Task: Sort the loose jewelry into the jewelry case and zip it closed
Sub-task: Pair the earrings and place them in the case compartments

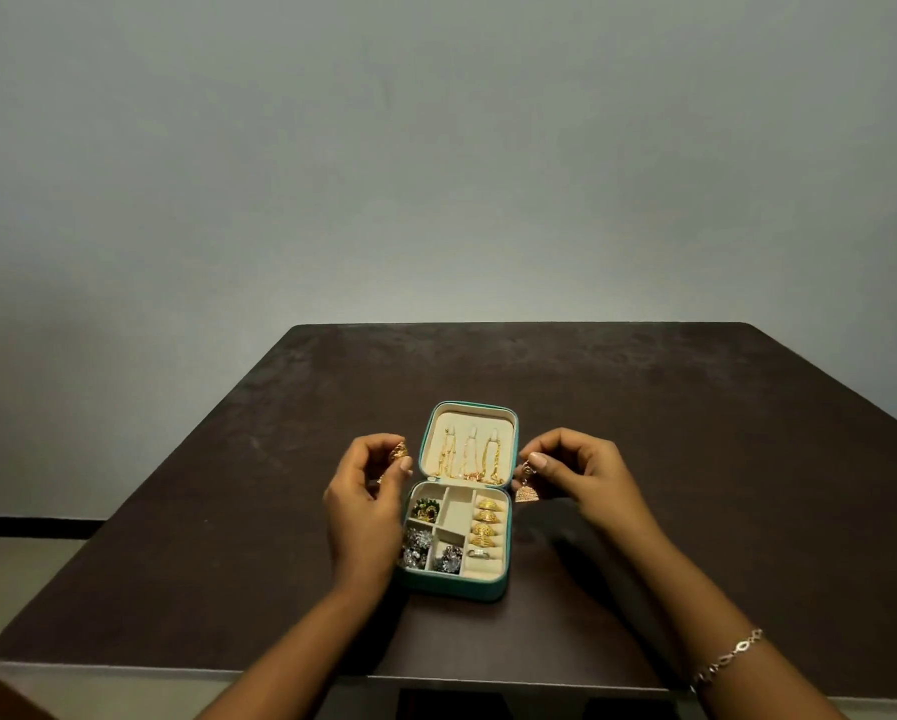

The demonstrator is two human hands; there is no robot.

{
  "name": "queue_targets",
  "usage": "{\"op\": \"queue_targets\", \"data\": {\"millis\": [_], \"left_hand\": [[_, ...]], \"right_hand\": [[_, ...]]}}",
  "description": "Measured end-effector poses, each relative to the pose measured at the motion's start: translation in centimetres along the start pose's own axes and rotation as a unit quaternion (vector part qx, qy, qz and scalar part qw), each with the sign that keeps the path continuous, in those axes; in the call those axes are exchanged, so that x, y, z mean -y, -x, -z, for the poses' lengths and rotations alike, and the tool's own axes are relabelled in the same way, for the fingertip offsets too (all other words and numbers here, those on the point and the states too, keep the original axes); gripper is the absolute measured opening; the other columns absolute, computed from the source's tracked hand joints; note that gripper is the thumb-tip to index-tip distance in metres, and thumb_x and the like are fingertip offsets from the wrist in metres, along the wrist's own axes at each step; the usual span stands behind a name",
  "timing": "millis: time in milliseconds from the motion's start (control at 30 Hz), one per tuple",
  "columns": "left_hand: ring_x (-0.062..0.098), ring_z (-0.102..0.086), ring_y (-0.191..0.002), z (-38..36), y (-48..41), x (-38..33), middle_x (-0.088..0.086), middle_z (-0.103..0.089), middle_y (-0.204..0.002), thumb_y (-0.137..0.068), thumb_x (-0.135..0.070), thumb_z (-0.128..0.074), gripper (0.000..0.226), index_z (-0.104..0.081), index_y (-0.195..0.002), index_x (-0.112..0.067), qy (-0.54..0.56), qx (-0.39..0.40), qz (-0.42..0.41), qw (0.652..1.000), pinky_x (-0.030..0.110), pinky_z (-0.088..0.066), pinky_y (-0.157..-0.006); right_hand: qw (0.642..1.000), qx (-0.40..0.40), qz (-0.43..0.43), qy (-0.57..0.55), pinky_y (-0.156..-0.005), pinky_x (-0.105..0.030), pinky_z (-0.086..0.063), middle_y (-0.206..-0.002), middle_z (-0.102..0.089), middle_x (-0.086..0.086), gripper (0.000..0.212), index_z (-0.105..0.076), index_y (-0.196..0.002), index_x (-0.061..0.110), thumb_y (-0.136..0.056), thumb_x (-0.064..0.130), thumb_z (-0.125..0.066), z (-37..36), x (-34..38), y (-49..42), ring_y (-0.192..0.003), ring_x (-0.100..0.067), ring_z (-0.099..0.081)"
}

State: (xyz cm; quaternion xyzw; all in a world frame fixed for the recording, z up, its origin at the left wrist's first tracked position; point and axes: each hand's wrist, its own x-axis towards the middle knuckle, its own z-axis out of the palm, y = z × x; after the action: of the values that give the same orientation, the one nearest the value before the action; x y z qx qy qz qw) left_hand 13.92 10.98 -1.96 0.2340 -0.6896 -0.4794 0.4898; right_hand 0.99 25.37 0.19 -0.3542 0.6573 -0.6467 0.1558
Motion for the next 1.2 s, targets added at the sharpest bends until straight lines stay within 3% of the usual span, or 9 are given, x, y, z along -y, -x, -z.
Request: {"op": "queue_targets", "data": {"millis": [67,233,367,533,833,967,1100,1200], "left_hand": [[0.020,-0.061,-0.074,0.5,-0.4,1.2,0.001,-0.064,-0.080,-0.083,0.002,-0.060,0.029,-0.059,-0.082,-0.027,0.004,-0.024,0.022,0.999,0.029,-0.050,-0.065],[0.017,-0.058,-0.065,0.3,0.0,3.2,0.004,-0.060,-0.075,-0.084,0.007,-0.057,0.030,-0.057,-0.079,-0.023,0.050,-0.055,0.094,0.993,0.013,-0.047,-0.051],[0.016,-0.059,-0.064,0.3,0.0,3.5,0.005,-0.059,-0.077,-0.085,0.008,-0.054,0.029,-0.056,-0.080,-0.021,0.085,-0.059,0.122,0.987,0.012,-0.047,-0.047],[0.015,-0.060,-0.063,0.2,0.1,3.5,0.005,-0.060,-0.079,-0.086,0.007,-0.055,0.026,-0.056,-0.082,-0.019,0.080,-0.048,0.120,0.988,0.012,-0.047,-0.047],[0.013,-0.061,-0.060,0.1,0.0,3.6,0.002,-0.061,-0.076,-0.085,0.004,-0.058,0.026,-0.057,-0.081,-0.022,0.058,-0.036,0.118,0.991,0.014,-0.048,-0.048],[0.008,-0.060,-0.057,0.1,0.1,3.5,0.001,-0.061,-0.075,-0.085,0.004,-0.058,0.026,-0.057,-0.081,-0.022,0.053,-0.033,0.119,0.991,0.014,-0.048,-0.048],[0.020,-0.062,-0.069,0.2,0.1,3.6,0.001,-0.062,-0.077,-0.083,0.000,-0.061,0.027,-0.058,-0.080,-0.026,0.019,-0.033,0.102,0.994,0.029,-0.053,-0.062],[0.014,-0.059,-0.073,0.3,0.2,3.4,-0.002,-0.062,-0.078,-0.083,-0.001,-0.062,0.027,-0.058,-0.080,-0.027,0.002,-0.033,0.091,0.995,0.016,-0.049,-0.061]], "right_hand": [[1.000,0.008,-0.008,-0.005,-0.059,-0.016,-0.050,-0.071,-0.063,-0.007,0.017,-0.061,-0.076,0.005,-0.085,-0.007,-0.053,-1.4,0.5,-0.3,-0.061,-0.004,-0.061],[0.997,0.019,-0.014,0.073,-0.073,-0.035,-0.055,-0.077,-0.069,-0.007,0.022,-0.065,-0.071,0.018,-0.083,0.000,-0.060,-3.9,0.2,-0.7,-0.077,-0.022,-0.067],[0.985,0.034,-0.001,0.168,-0.067,-0.031,-0.056,-0.078,-0.069,-0.001,0.022,-0.064,-0.071,0.025,-0.083,0.007,-0.062,-5.0,0.0,-0.6,-0.074,-0.014,-0.067],[0.973,0.035,0.009,0.228,-0.065,-0.030,-0.055,-0.075,-0.070,0.001,0.016,-0.066,-0.074,0.021,-0.082,0.007,-0.064,-5.7,0.2,-0.5,-0.065,-0.010,-0.066],[0.955,0.032,0.003,0.296,-0.073,-0.033,-0.054,-0.075,-0.070,0.004,0.006,-0.067,-0.077,0.017,-0.080,0.011,-0.067,-6.3,0.1,-0.8,-0.070,-0.010,-0.067],[0.950,0.022,0.002,0.312,-0.075,-0.034,-0.054,-0.074,-0.070,0.005,0.008,-0.067,-0.074,0.023,-0.079,0.017,-0.069,-6.5,-0.2,-0.9,-0.070,-0.009,-0.066],[0.931,0.015,0.030,0.363,-0.086,-0.033,-0.046,-0.081,-0.072,0.005,0.002,-0.071,-0.078,0.022,-0.079,0.021,-0.069,-6.7,-0.4,-1.1,-0.086,-0.011,-0.062],[0.928,0.005,0.037,0.370,-0.089,-0.035,-0.040,-0.078,-0.071,0.005,0.004,-0.071,-0.076,0.022,-0.079,0.022,-0.069,-6.7,-0.6,-1.4,-0.090,-0.013,-0.059]]}}
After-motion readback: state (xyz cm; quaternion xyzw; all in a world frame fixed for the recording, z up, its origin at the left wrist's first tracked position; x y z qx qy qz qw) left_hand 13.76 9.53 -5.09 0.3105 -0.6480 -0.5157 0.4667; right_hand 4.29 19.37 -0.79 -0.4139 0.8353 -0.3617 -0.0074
